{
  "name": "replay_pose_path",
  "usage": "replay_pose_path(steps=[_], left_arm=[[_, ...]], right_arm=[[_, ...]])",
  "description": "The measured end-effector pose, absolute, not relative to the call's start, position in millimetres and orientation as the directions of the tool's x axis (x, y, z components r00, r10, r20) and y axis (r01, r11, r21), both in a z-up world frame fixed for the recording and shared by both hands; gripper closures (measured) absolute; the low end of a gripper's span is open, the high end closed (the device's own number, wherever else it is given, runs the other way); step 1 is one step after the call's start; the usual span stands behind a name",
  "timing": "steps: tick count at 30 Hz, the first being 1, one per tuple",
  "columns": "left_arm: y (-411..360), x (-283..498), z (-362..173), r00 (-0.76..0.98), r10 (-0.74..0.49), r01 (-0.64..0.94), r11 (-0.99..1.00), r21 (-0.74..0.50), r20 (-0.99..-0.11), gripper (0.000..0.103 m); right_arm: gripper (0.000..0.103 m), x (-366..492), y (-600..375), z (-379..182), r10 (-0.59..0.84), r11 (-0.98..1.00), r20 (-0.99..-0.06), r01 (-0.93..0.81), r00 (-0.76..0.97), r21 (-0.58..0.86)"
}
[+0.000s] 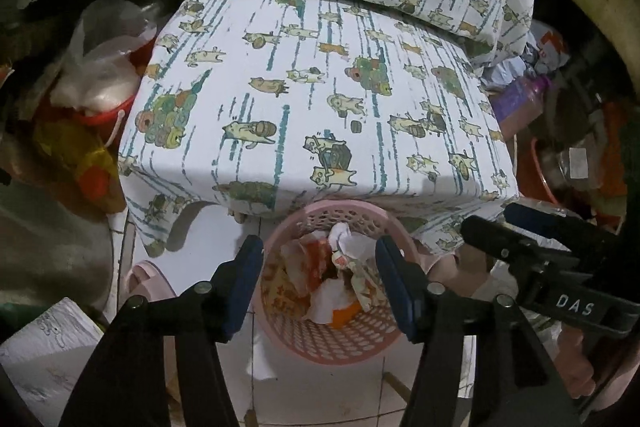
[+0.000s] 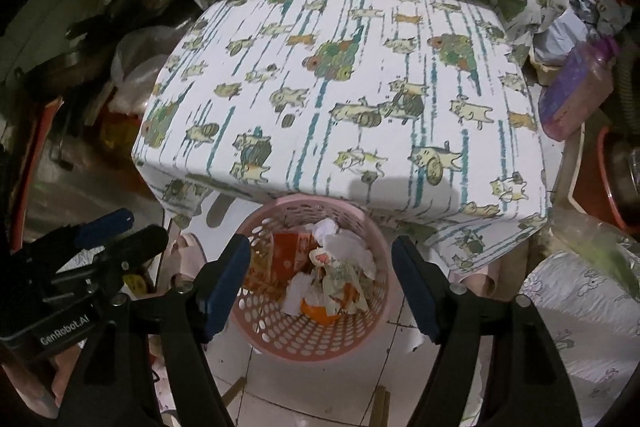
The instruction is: Collect trash
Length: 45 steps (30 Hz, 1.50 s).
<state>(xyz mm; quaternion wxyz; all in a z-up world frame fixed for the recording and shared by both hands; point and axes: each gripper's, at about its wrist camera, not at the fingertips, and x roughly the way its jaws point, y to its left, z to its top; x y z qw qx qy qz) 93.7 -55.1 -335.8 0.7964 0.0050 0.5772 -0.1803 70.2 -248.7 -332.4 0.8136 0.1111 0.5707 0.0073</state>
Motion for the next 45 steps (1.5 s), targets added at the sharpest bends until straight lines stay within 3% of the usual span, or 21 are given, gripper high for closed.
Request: replay_pose_path(steps=[7, 11, 14, 19, 22, 24, 27, 29, 31, 37, 40, 43, 45], left_arm=[[-54.1, 88.8, -324.6, 0.348, -0.234, 0.299, 0.945, -0.129, -0.908, 0.042], [-46.5, 87.1, -306.3, 0.411, -0.26, 0.278, 0.949, -0.151, -0.874, 0.042], [-43.3, 85.4, -289.2, 0.474, -0.248, 0.261, 0.956, -0.134, -0.845, 0.035], [-36.4, 79.3, -253.8, 0.504, -0.239, 0.216, 0.965, -0.148, -0.83, 0.034], [-35.4, 65.3, -202.4, 0.613, -0.228, 0.207, 0.97, -0.124, -0.757, 0.03], [-33.3, 59.3, -170.4, 0.666, -0.22, 0.197, 0.973, -0.117, -0.712, 0.019], [-26.4, 50.1, -116.1, 0.741, -0.206, 0.177, 0.978, -0.11, -0.639, 0.016], [-25.4, 46.6, -90.3, 0.764, -0.156, 0.153, 0.987, -0.059, -0.626, 0.015], [-23.5, 41.9, -68.9, 0.778, -0.126, 0.132, 0.991, -0.036, -0.615, 0.013], [-11.8, 37.0, -36.3, 0.762, -0.108, 0.066, 0.994, -0.09, -0.638, 0.012], [-8.8, 28.5, -18.9, 0.807, -0.06, 0.036, 0.998, -0.052, -0.587, 0.012], [-2.9, 18.0, -5.0, 0.833, -0.051, 0.029, 0.998, -0.047, -0.551, 0.009], [1.9, 6.2, -0.5, 0.861, -0.032, 0.017, 0.999, -0.035, -0.507, 0.0]], right_arm=[[0.031, 68.8, -248.2, -322.9, 0.11, 0.98, -0.917, 0.112, 0.384, 0.164], [0.031, 64.6, -247.0, -308.3, 0.085, 0.984, -0.894, 0.105, 0.44, 0.145], [0.031, 62.6, -245.0, -296.5, 0.066, 0.986, -0.875, 0.101, 0.48, 0.13], [0.031, 59.0, -243.9, -266.2, 0.059, 0.985, -0.843, 0.105, 0.535, 0.135], [0.031, 51.1, -247.2, -225.9, 0.009, 0.982, -0.779, 0.142, 0.627, 0.125], [0.031, 47.3, -249.4, -196.4, 0.008, 0.98, -0.736, 0.141, 0.677, 0.14], [0.031, 42.7, -249.3, -145.9, 0.025, 0.984, -0.673, 0.099, 0.739, 0.145], [0.023, 41.6, -244.5, -114.9, 0.001, 0.99, -0.661, 0.091, 0.75, 0.104], [0.023, 37.4, -238.2, -86.6, -0.017, 0.996, -0.649, 0.072, 0.761, 0.058], [0.015, 13.0, -223.4, -26.5, -0.035, 0.997, -0.555, 0.064, 0.831, 0.032], [0.005, 1.4, -218.6, -12.2, -0.056, 0.997, -0.506, 0.077, 0.861, 0.02], [0.002, -13.2, -211.8, -6.4, -0.038, 0.999, -0.451, 0.046, 0.892, 0.007], [0.001, -23.1, -206.2, -6.9, -0.031, 0.999, -0.429, 0.032, 0.903, -0.005]])
